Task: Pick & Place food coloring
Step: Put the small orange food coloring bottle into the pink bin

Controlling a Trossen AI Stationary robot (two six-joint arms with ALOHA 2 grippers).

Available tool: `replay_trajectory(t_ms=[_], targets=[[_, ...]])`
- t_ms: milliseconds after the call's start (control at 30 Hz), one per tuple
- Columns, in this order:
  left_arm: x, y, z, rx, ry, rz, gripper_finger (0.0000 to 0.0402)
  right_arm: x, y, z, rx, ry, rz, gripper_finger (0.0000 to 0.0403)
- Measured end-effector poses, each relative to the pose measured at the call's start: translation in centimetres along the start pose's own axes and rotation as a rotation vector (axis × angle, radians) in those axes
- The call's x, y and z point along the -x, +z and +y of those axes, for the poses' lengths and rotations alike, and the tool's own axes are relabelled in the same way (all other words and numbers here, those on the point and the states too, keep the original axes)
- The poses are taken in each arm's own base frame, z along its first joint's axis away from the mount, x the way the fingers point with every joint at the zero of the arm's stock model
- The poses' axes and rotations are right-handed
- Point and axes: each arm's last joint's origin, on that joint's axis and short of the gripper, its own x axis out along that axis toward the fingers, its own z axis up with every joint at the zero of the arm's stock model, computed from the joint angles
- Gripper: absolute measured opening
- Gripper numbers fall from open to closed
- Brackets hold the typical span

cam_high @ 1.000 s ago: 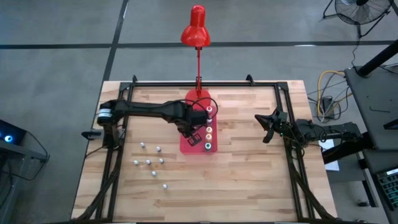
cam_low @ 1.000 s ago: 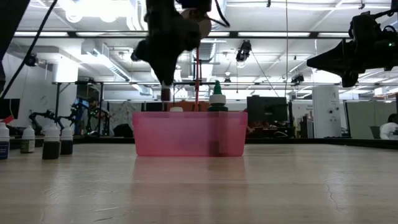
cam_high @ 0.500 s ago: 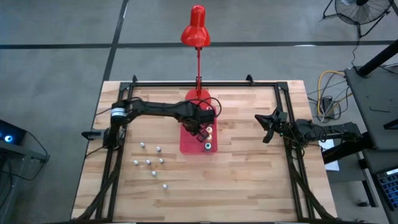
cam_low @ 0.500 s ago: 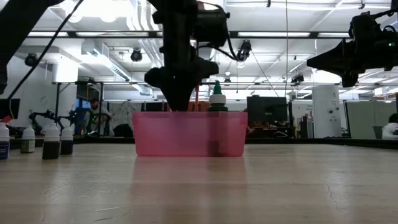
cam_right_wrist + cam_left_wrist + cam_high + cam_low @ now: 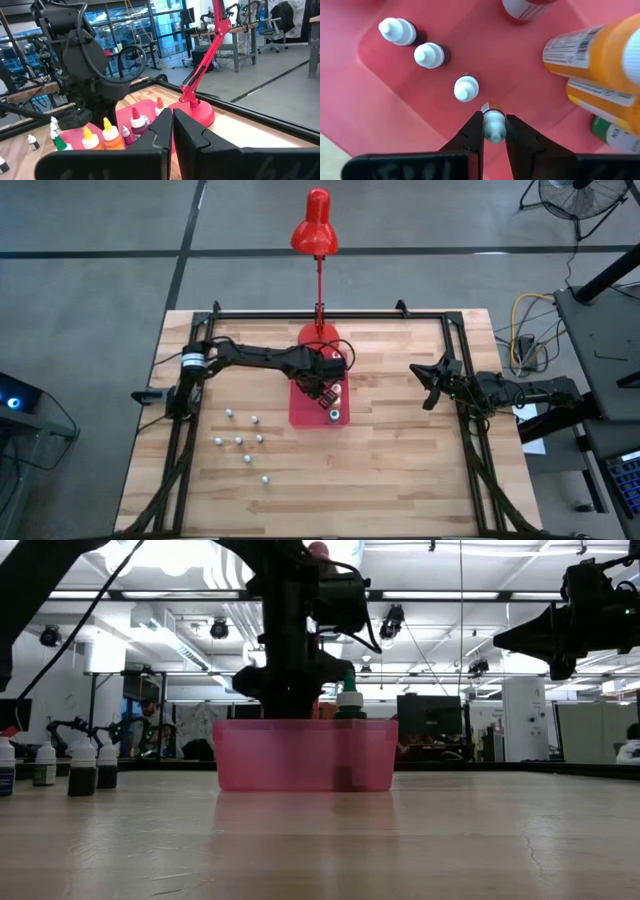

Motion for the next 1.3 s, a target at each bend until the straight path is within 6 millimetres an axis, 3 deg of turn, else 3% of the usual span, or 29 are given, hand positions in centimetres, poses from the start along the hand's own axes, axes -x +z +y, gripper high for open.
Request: replay_trajectory(t_ms=[1300], targets=[[-1.03,-0.34,0.18,-0.131,-0.020,-0.006,0.0035,0.00,0.00,0.00,0.000,0.000,0.000,0.0009]])
